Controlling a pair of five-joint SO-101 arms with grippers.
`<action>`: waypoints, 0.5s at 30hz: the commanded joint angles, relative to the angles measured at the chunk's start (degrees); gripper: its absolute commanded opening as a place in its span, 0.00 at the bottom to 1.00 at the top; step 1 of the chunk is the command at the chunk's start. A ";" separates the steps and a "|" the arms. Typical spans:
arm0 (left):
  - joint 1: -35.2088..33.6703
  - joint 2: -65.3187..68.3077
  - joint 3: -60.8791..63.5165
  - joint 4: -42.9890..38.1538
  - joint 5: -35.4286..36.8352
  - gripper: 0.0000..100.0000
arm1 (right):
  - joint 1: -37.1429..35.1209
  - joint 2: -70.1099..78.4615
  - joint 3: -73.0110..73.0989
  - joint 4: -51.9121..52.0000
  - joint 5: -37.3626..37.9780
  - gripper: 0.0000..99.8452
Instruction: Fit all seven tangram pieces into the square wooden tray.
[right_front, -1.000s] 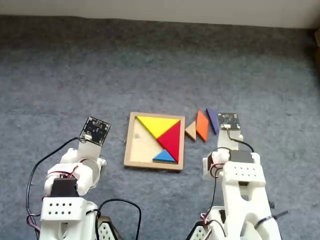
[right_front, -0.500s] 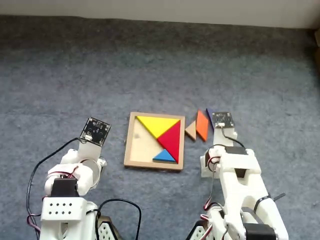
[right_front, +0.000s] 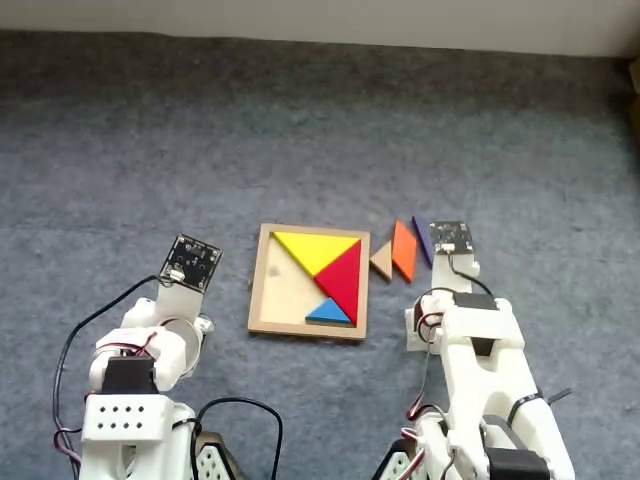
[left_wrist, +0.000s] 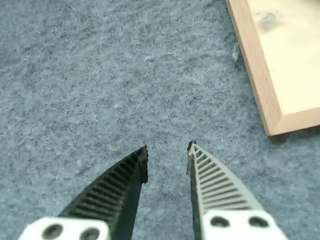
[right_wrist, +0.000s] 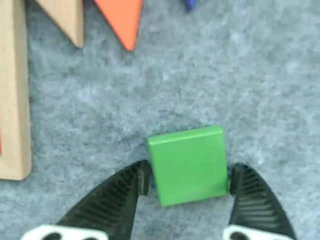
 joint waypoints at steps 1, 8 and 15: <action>-0.57 -0.75 -0.22 -0.97 0.35 0.15 | 0.66 0.92 -4.09 -2.86 0.53 0.13; -0.57 -0.75 -0.22 -0.97 0.35 0.15 | 0.75 0.92 -5.05 -2.86 0.53 0.06; -0.57 -0.75 -0.22 -0.97 0.35 0.15 | 0.75 -4.26 -5.05 -2.77 0.53 0.05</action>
